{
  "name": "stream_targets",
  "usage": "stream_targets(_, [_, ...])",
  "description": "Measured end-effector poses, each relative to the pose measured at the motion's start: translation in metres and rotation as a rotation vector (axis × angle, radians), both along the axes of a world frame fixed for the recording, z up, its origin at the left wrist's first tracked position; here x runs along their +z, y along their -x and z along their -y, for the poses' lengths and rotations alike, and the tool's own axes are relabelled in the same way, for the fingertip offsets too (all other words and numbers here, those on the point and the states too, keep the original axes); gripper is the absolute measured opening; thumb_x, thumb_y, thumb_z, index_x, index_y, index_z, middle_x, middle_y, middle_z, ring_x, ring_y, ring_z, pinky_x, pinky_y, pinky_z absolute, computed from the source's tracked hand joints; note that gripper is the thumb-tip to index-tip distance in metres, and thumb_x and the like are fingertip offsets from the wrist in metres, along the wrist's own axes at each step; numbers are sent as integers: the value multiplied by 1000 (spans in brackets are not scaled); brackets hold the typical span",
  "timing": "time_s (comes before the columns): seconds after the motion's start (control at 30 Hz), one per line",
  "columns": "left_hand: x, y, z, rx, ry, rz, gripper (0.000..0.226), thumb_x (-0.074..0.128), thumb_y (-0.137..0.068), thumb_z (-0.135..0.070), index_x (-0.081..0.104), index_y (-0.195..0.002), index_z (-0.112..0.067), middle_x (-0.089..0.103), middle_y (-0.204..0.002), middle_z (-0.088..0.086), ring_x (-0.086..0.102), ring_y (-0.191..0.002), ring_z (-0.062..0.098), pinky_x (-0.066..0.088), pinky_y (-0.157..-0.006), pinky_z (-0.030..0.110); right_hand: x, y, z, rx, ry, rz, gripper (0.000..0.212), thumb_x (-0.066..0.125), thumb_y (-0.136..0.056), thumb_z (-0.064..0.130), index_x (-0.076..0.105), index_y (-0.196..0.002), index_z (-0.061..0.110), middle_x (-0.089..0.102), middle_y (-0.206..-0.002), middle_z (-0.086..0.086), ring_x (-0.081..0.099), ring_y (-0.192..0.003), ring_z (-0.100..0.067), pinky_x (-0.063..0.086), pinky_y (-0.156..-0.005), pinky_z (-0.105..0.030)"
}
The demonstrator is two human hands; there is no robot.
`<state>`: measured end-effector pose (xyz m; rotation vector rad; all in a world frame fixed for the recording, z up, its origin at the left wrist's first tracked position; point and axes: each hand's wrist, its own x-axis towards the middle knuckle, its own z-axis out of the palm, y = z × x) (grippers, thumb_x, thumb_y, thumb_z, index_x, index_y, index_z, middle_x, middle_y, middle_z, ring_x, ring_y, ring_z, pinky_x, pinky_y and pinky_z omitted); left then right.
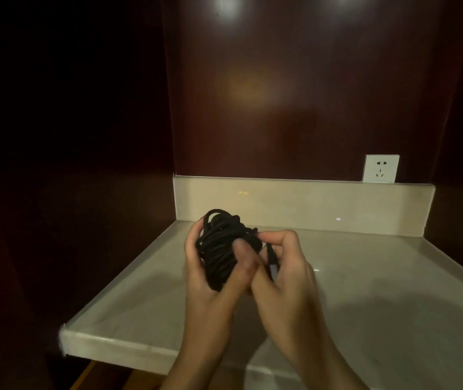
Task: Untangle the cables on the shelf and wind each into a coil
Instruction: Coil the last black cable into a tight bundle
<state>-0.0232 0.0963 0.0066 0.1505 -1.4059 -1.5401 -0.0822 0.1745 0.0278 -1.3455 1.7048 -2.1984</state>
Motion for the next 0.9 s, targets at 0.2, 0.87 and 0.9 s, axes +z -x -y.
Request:
stream_targets(0.2, [6, -8, 16, -217, -246, -99, 100, 86, -62, -61, 50, -140, -8, 65, -125, 23, 68, -110, 33, 58, -77, 35, 13, 18, -20, 481, -68, 102, 31, 43, -92, 22, 61, -116, 11, 73, -102, -12, 72, -89, -30, 57, -72, -39])
stream_targets(0.87, [12, -7, -4, 153, 67, -102, 71, 63, -74, -74, 50, -131, -34, 70, -117, -11, 68, -109, 12, 55, -88, 37, 7, -16, -3, 60, 330, 323, 25, 61, -81, 24, 59, -97, 4, 72, -71, -14, 71, -59, -24, 54, -53, -24])
stream_targets(0.9, [13, -7, -6, 205, 113, -110, 66, 61, -77, -69, 47, -132, -35, 68, -117, -19, 67, -108, 6, 55, -85, 27, 8, -17, -3, 35, 335, 307, 23, 61, -82, 23, 59, -96, 5, 72, -69, -14, 70, -56, -23, 53, -51, -24])
